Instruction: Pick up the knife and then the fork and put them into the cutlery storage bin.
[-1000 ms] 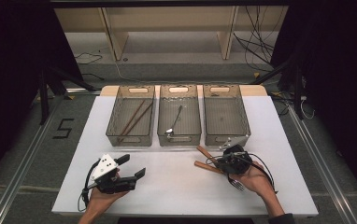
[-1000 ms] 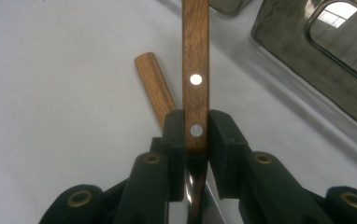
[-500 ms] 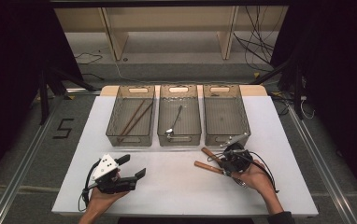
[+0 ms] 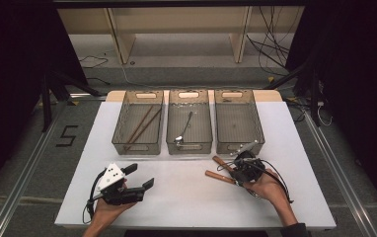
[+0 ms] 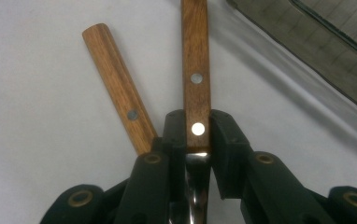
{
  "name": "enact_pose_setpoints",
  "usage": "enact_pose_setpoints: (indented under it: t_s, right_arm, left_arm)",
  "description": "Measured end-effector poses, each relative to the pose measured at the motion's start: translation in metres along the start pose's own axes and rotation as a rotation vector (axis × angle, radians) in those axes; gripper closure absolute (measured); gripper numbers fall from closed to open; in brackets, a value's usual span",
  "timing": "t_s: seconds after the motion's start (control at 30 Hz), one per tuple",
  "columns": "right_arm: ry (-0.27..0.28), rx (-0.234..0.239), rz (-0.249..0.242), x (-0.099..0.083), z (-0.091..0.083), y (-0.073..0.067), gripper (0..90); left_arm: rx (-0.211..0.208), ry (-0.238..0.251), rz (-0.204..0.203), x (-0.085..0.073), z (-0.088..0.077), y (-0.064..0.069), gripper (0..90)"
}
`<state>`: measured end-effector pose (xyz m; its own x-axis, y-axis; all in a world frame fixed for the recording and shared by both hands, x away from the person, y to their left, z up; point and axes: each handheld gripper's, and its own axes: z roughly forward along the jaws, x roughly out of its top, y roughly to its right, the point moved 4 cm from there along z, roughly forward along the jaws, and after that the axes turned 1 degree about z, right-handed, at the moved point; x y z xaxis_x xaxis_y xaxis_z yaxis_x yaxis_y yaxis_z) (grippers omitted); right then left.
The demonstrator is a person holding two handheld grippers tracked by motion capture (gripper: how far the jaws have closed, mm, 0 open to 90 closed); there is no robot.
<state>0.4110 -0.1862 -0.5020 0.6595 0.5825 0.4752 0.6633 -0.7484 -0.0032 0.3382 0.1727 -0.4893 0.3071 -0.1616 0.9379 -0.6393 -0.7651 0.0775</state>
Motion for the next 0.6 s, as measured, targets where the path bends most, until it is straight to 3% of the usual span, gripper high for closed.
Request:
enact_pose_setpoints:
  t_s: [0.33, 0.6]
  right_arm:
    - [-0.007, -0.022, -0.024, 0.000, 0.001, -0.002, 77.9]
    - [0.018, -0.006, -0.031, 0.002, -0.009, -0.006, 78.2]
  left_arm:
    - [0.001, 0.002, 0.000, 0.000, 0.000, 0.000, 18.5]
    - [0.005, 0.006, -0.003, 0.001, -0.001, -0.001, 18.7]
